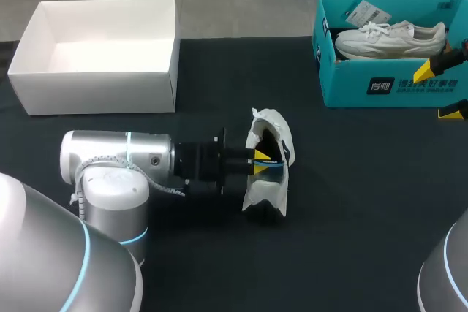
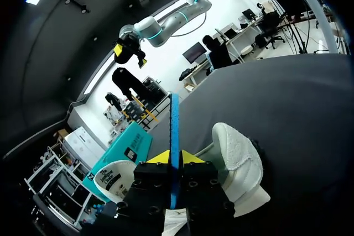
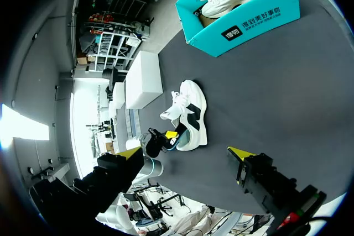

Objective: Take the shoe out of the shoebox, open the shoe tongue, remove and reinsert the insole, then place the shoe into the shoebox

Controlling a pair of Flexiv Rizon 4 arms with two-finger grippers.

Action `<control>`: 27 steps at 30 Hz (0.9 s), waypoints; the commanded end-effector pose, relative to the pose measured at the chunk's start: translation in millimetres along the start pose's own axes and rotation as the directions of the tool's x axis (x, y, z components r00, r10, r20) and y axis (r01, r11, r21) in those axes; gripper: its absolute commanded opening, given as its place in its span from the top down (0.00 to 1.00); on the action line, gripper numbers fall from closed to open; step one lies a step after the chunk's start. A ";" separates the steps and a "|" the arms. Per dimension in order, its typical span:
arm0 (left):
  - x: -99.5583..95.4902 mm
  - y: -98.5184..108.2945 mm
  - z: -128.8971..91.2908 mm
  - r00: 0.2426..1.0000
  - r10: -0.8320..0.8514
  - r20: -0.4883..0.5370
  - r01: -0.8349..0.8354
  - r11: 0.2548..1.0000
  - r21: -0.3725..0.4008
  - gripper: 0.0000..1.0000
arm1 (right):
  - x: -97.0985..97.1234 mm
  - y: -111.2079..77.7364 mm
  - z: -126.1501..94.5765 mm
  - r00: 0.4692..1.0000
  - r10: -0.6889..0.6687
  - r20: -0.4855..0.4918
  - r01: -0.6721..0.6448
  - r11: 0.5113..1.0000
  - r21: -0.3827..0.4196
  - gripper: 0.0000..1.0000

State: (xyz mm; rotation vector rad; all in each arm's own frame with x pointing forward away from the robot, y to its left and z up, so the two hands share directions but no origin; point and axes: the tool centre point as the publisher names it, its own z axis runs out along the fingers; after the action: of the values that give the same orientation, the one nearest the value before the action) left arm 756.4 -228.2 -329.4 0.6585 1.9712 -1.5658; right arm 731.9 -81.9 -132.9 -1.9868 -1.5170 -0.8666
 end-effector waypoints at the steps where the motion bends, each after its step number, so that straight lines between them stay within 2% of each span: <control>1: 0.5 -6.7 -10.0 1.000 0.003 -0.005 -0.003 1.000 -0.003 0.42 | -0.2 -0.1 0.6 1.000 0.002 0.001 -0.002 1.000 0.000 0.00; 6: 1.0 -15.4 -21.2 1.000 0.005 0.005 -0.005 1.000 0.014 0.43 | -0.2 -0.1 0.6 1.000 0.002 0.001 -0.002 1.000 0.000 0.00; 8: 1.9 -18.1 -24.0 1.000 0.005 0.006 -0.005 1.000 0.021 0.50 | -0.2 -0.1 0.6 1.000 0.002 0.001 -0.002 1.000 0.000 0.00; 12: 5.3 -22.9 -25.8 1.000 0.010 -0.015 -0.010 0.999 0.034 0.57 | -0.2 -0.1 0.6 1.000 0.002 0.001 -0.002 1.000 0.000 0.00; 14: 8.2 -21.8 -24.1 1.000 0.009 -0.028 -0.008 0.999 0.031 0.69 | -0.2 -0.1 0.6 1.000 0.002 0.001 -0.002 1.000 0.000 0.00; 16: 10.0 -19.7 -22.0 0.999 0.010 -0.035 -0.009 1.000 0.029 1.00 | -0.2 -0.1 0.6 1.000 0.002 0.001 -0.002 1.000 0.000 0.00; 27: 10.6 -7.4 -11.0 0.999 0.023 -0.047 -0.022 1.000 0.012 1.00 | -0.2 -0.1 0.6 1.000 0.002 0.001 -0.002 1.000 0.000 0.00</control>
State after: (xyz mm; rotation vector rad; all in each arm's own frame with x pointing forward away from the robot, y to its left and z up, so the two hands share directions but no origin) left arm 738.8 -210.8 -326.2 0.7260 1.9813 -1.5664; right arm 731.9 -81.9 -132.9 -1.9868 -1.5170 -0.8665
